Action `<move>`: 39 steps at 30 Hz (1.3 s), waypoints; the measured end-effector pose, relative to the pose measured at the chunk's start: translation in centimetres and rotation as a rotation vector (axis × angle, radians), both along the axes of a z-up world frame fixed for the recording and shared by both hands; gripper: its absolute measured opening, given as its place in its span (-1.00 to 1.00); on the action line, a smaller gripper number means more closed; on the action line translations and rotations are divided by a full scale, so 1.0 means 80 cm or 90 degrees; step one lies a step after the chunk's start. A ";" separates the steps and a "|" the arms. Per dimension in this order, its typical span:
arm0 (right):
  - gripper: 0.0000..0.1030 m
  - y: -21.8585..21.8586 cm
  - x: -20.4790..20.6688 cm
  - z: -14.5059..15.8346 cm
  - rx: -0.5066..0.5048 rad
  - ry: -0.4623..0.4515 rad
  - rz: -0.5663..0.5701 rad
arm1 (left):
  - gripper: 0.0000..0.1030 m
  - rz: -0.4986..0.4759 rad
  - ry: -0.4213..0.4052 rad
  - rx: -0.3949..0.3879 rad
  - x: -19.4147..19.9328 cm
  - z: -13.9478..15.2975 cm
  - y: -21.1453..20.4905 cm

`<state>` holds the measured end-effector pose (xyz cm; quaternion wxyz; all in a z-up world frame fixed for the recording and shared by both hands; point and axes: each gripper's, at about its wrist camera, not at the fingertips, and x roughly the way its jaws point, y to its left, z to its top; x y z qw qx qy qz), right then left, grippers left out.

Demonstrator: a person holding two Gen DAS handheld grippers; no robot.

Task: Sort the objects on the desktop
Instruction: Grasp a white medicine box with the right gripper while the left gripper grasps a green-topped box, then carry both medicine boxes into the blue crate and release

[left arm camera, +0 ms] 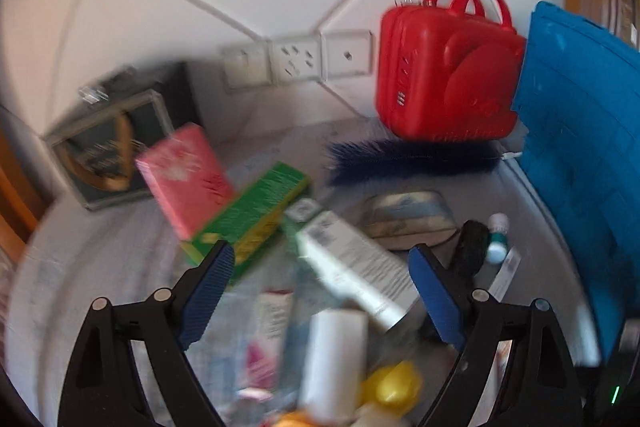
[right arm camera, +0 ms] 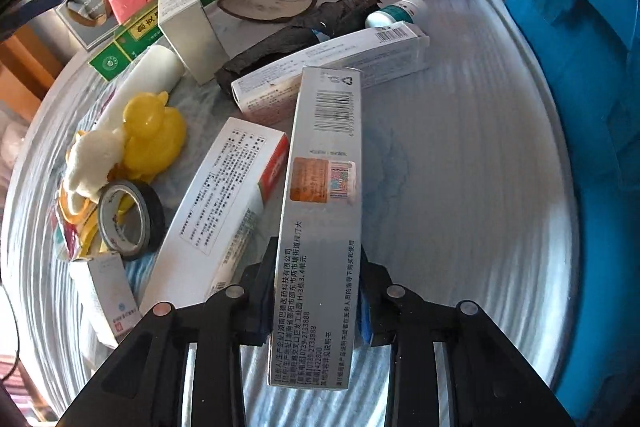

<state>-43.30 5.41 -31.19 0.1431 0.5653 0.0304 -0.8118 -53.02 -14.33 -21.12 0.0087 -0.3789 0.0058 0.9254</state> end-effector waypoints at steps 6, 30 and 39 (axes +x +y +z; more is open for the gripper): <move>-0.40 0.001 0.005 0.000 0.004 0.001 0.024 | 0.73 0.024 -0.082 0.019 -0.055 -0.055 0.026; -0.43 -0.005 0.014 0.001 0.021 0.031 0.018 | -0.35 -0.077 -0.162 0.003 -0.023 -0.082 0.015; -0.44 -0.008 0.053 0.095 -0.014 0.152 0.038 | -0.35 -0.129 -0.004 -0.023 0.055 0.045 0.020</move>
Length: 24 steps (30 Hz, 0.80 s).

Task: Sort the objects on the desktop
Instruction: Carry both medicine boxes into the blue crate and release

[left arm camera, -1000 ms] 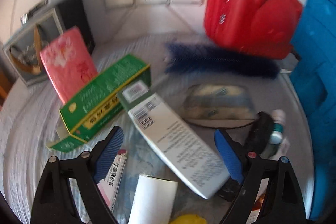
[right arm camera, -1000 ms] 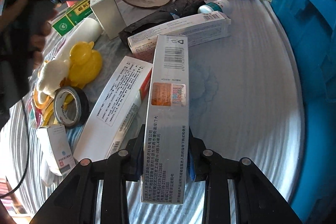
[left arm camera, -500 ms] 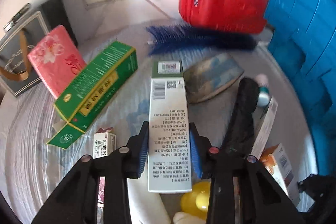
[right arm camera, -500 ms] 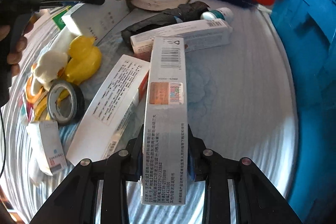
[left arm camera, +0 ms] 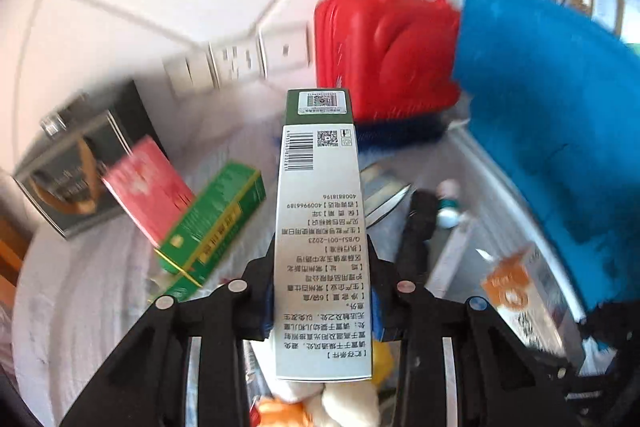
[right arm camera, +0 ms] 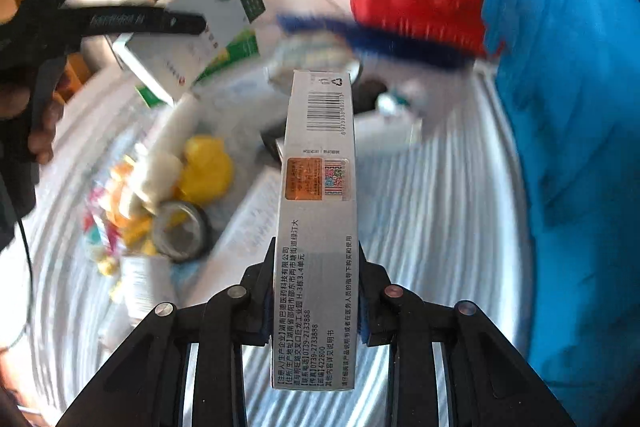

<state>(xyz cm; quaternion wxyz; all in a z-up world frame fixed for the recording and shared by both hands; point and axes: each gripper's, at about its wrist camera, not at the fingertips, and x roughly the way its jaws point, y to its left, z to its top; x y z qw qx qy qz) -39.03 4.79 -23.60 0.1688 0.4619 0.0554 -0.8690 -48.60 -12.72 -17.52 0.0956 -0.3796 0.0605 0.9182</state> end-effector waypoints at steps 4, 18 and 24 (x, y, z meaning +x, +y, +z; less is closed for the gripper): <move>-0.43 0.008 0.030 0.068 -0.025 0.065 -0.001 | -0.35 -0.022 0.067 -0.008 0.057 0.059 0.006; -0.43 0.102 0.198 0.296 -0.062 0.309 -0.103 | -0.35 -0.147 0.276 -0.013 0.192 0.238 0.138; -0.43 0.196 0.236 0.353 -0.046 0.377 -0.187 | -0.35 -0.190 0.324 -0.013 0.217 0.282 0.230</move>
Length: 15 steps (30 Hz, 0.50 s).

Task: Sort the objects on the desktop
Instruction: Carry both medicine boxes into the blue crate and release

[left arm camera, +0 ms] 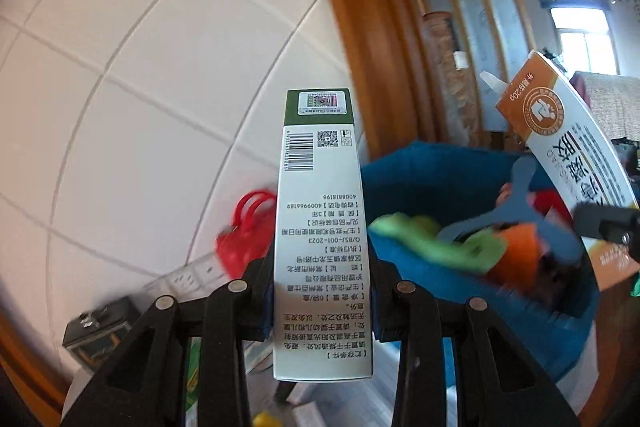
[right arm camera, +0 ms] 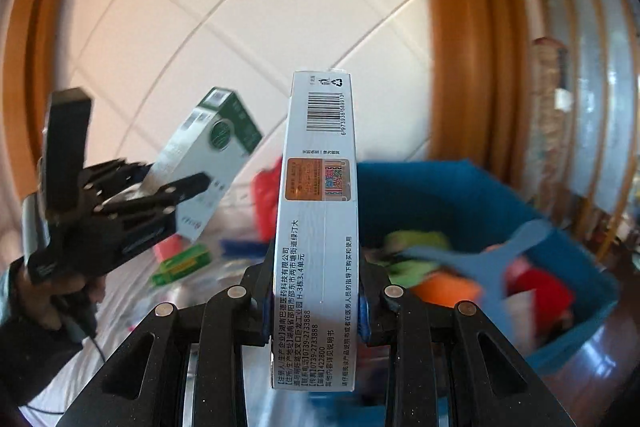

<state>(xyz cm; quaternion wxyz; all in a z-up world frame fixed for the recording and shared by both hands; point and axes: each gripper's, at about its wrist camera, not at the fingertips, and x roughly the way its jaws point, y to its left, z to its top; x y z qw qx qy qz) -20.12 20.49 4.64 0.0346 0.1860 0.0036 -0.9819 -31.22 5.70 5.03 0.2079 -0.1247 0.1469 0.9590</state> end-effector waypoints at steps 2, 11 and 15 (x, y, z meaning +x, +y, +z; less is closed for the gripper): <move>-0.43 0.034 0.004 0.014 0.012 0.006 -0.021 | -0.35 -0.005 0.002 0.007 -0.001 0.013 0.026; -0.43 0.170 -0.023 0.041 0.005 -0.022 -0.073 | -0.34 -0.024 -0.009 0.010 -0.004 0.040 0.154; -0.41 0.204 -0.049 0.045 -0.006 -0.041 -0.080 | -0.21 -0.022 -0.023 -0.001 -0.019 0.045 0.197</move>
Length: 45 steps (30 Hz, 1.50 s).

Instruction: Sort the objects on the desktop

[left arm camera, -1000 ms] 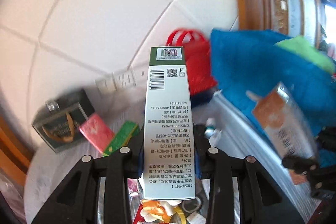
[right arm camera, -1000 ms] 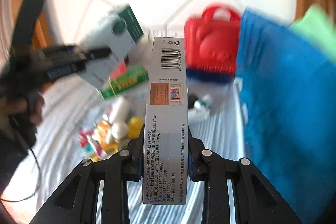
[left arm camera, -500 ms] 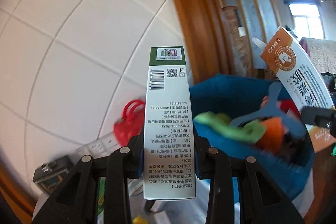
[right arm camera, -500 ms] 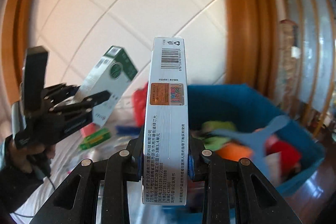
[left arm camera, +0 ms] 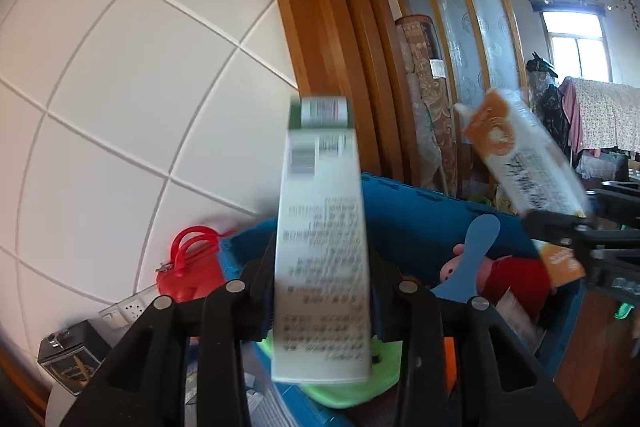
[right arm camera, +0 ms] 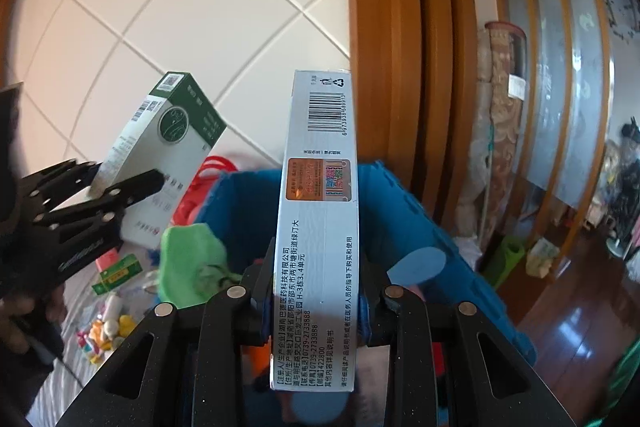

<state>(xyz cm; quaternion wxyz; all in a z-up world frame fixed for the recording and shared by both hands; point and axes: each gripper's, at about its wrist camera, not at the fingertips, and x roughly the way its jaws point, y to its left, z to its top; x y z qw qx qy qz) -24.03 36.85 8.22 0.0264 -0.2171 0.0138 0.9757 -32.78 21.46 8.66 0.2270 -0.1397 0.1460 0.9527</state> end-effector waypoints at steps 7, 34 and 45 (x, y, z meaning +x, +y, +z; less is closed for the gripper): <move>0.51 0.048 -0.046 0.002 -0.021 0.003 -0.039 | 0.60 0.082 0.069 0.002 0.006 0.042 0.025; 0.99 -0.140 0.230 -0.056 -0.060 0.072 -0.015 | 0.99 0.215 0.054 0.069 0.248 -0.066 -0.236; 0.99 -0.219 0.326 -0.107 -0.029 0.035 -0.005 | 0.99 0.279 -0.002 0.077 0.342 -0.099 -0.325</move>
